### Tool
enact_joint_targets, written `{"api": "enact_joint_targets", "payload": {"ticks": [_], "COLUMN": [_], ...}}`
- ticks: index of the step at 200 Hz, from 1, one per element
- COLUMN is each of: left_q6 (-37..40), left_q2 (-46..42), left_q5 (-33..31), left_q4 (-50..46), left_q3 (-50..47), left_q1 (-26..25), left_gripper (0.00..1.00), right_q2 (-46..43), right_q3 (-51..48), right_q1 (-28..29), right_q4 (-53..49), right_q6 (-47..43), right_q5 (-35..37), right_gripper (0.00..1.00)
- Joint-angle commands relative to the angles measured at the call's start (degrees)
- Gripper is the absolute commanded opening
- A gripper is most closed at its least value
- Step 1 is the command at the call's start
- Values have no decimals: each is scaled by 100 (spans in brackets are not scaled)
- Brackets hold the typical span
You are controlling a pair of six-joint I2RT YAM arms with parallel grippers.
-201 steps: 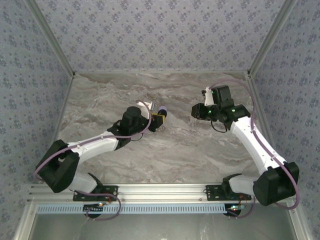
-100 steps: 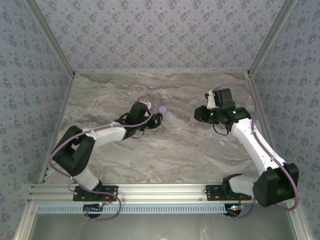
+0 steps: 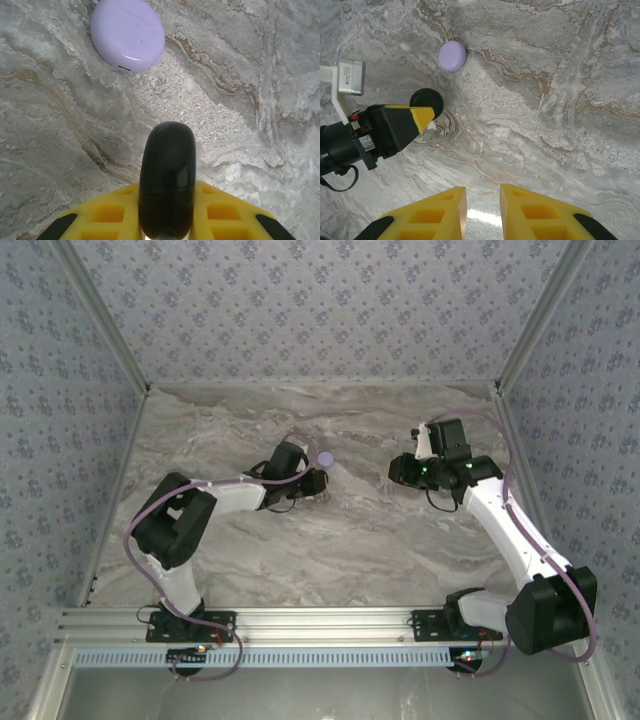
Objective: Insert the wireless bluetooth earbuds into the charging case
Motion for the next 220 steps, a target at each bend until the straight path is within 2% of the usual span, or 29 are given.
{"api": "enact_joint_targets", "payload": {"ticks": [1, 73, 107, 170, 220], "left_q6": [-112, -248, -292, -80, 435], "left_q2": [157, 495, 586, 408, -470], "left_q5": [154, 229, 89, -204, -940], "left_q4": [-73, -126, -426, -741, -1142], "left_q3": [263, 402, 511, 497, 223], "left_q1": [29, 28, 35, 40, 47], "left_gripper": [21, 22, 31, 56, 61], "right_q2": [-104, -105, -105, -122, -173], "right_q3": [-76, -75, -75, -100, -154], "right_q1": [-43, -66, -73, -112, -141], "right_q4": [-4, -27, -49, -108, -173], "right_q6": [80, 72, 68, 27, -135], "right_q5": [-81, -80, -64, -3, 543], "right_gripper": [27, 27, 27, 28, 36]}}
